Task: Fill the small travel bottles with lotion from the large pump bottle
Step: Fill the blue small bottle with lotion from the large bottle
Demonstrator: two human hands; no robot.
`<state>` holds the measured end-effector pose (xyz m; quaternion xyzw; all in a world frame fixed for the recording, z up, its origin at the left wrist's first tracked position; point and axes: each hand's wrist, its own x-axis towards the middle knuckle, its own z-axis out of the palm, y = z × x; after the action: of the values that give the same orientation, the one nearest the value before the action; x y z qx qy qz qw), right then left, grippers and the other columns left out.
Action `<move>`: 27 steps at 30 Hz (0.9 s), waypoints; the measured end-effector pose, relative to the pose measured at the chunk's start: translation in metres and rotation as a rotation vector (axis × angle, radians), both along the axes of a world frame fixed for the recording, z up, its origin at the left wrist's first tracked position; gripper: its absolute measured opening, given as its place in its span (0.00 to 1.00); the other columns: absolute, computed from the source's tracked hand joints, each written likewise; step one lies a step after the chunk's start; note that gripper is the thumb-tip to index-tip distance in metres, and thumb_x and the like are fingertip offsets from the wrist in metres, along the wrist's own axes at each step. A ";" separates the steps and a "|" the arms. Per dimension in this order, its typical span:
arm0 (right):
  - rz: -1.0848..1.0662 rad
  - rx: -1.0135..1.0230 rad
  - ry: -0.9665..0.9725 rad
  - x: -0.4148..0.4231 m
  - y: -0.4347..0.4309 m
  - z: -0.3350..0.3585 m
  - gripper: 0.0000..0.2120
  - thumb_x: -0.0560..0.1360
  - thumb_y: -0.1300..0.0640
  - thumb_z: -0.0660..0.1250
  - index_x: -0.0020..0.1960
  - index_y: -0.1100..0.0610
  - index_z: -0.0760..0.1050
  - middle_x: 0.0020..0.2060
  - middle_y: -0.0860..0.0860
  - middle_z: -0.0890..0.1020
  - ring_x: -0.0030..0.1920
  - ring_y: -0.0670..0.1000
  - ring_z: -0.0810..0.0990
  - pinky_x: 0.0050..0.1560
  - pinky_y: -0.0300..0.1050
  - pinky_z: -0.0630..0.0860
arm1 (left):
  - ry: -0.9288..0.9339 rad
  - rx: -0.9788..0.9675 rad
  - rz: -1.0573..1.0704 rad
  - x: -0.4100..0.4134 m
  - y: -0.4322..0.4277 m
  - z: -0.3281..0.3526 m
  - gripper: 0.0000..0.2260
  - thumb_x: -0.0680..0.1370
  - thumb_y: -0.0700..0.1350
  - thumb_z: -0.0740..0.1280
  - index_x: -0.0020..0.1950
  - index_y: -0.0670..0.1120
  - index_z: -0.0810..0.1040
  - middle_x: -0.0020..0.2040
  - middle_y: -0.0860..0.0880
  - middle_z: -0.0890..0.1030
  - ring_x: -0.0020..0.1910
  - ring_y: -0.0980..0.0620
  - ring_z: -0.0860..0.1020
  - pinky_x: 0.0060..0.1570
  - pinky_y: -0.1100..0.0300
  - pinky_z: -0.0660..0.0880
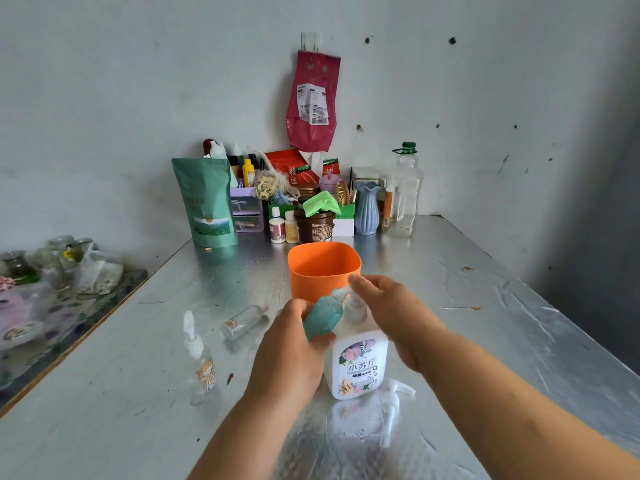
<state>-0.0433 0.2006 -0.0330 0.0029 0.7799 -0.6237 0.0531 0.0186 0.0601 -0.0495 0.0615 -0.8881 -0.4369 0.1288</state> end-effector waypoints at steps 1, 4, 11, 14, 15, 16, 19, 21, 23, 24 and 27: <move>-0.005 -0.006 -0.006 -0.001 0.001 0.001 0.16 0.77 0.41 0.64 0.56 0.52 0.77 0.48 0.51 0.84 0.51 0.54 0.82 0.52 0.49 0.76 | -0.001 -0.002 -0.004 0.000 0.000 0.001 0.14 0.74 0.47 0.72 0.55 0.57 0.71 0.54 0.56 0.79 0.54 0.54 0.78 0.54 0.55 0.74; -0.022 -0.018 -0.027 -0.002 0.002 0.002 0.23 0.70 0.35 0.66 0.54 0.52 0.79 0.47 0.52 0.85 0.51 0.56 0.83 0.59 0.53 0.76 | 0.003 -0.003 -0.014 0.001 0.001 0.003 0.14 0.75 0.47 0.72 0.56 0.57 0.71 0.54 0.56 0.79 0.53 0.54 0.77 0.53 0.56 0.74; -0.008 0.002 -0.047 -0.002 0.002 0.001 0.25 0.73 0.34 0.63 0.58 0.53 0.78 0.48 0.52 0.85 0.50 0.55 0.83 0.60 0.57 0.76 | 0.005 0.011 -0.026 0.002 0.002 0.005 0.14 0.75 0.48 0.71 0.55 0.59 0.70 0.54 0.58 0.78 0.53 0.56 0.77 0.51 0.58 0.73; -0.020 0.004 -0.037 -0.003 0.001 -0.005 0.27 0.71 0.31 0.62 0.57 0.52 0.77 0.48 0.51 0.85 0.51 0.55 0.83 0.60 0.58 0.76 | 0.012 0.038 -0.029 0.001 0.001 0.003 0.15 0.74 0.47 0.72 0.53 0.60 0.70 0.54 0.58 0.79 0.53 0.56 0.77 0.54 0.56 0.74; -0.030 -0.005 -0.038 -0.002 0.001 -0.007 0.27 0.71 0.31 0.62 0.58 0.52 0.77 0.49 0.51 0.84 0.51 0.55 0.82 0.60 0.57 0.76 | 0.013 0.044 -0.032 0.001 0.001 0.002 0.15 0.74 0.47 0.72 0.53 0.60 0.70 0.53 0.58 0.79 0.53 0.56 0.78 0.54 0.56 0.74; -0.041 -0.018 -0.034 -0.002 0.001 -0.009 0.28 0.72 0.31 0.62 0.58 0.52 0.76 0.49 0.51 0.84 0.52 0.55 0.82 0.60 0.57 0.76 | 0.017 0.049 -0.034 0.001 0.001 0.002 0.15 0.74 0.47 0.72 0.53 0.60 0.70 0.53 0.58 0.79 0.53 0.57 0.78 0.54 0.56 0.74; -0.051 -0.043 -0.026 -0.001 0.000 -0.011 0.24 0.73 0.33 0.62 0.58 0.50 0.76 0.50 0.50 0.84 0.53 0.54 0.81 0.60 0.56 0.75 | 0.023 0.052 -0.034 -0.002 0.001 -0.001 0.15 0.74 0.46 0.73 0.53 0.61 0.70 0.53 0.58 0.79 0.52 0.57 0.78 0.54 0.55 0.74; -0.054 -0.062 -0.005 -0.001 0.000 -0.012 0.20 0.75 0.36 0.62 0.58 0.49 0.75 0.50 0.50 0.83 0.54 0.53 0.81 0.60 0.55 0.75 | 0.020 0.049 -0.032 -0.003 0.001 -0.003 0.15 0.74 0.46 0.72 0.53 0.60 0.70 0.54 0.58 0.79 0.52 0.57 0.78 0.53 0.56 0.74; -0.064 -0.079 0.001 0.000 -0.001 -0.015 0.19 0.76 0.38 0.62 0.60 0.49 0.74 0.50 0.49 0.82 0.54 0.53 0.80 0.60 0.54 0.75 | 0.003 0.037 -0.035 -0.003 0.001 -0.005 0.15 0.75 0.46 0.72 0.54 0.60 0.70 0.54 0.58 0.79 0.53 0.56 0.78 0.53 0.57 0.74; -0.064 -0.078 0.001 0.001 -0.001 -0.015 0.19 0.77 0.39 0.62 0.61 0.49 0.73 0.50 0.49 0.82 0.54 0.53 0.80 0.60 0.53 0.75 | -0.001 0.033 -0.033 -0.003 0.001 -0.005 0.15 0.75 0.46 0.72 0.54 0.60 0.70 0.54 0.58 0.79 0.53 0.56 0.78 0.53 0.57 0.74; -0.058 -0.057 -0.014 0.002 -0.004 -0.013 0.22 0.76 0.37 0.61 0.62 0.51 0.73 0.51 0.50 0.82 0.54 0.53 0.79 0.58 0.52 0.75 | -0.007 0.031 -0.022 -0.001 0.002 -0.004 0.14 0.75 0.47 0.72 0.54 0.60 0.70 0.54 0.57 0.79 0.53 0.56 0.78 0.53 0.57 0.74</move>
<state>-0.0410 0.1970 -0.0462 0.0282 0.7611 -0.6467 0.0406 0.0173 0.0621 -0.0532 0.0552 -0.8823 -0.4518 0.1197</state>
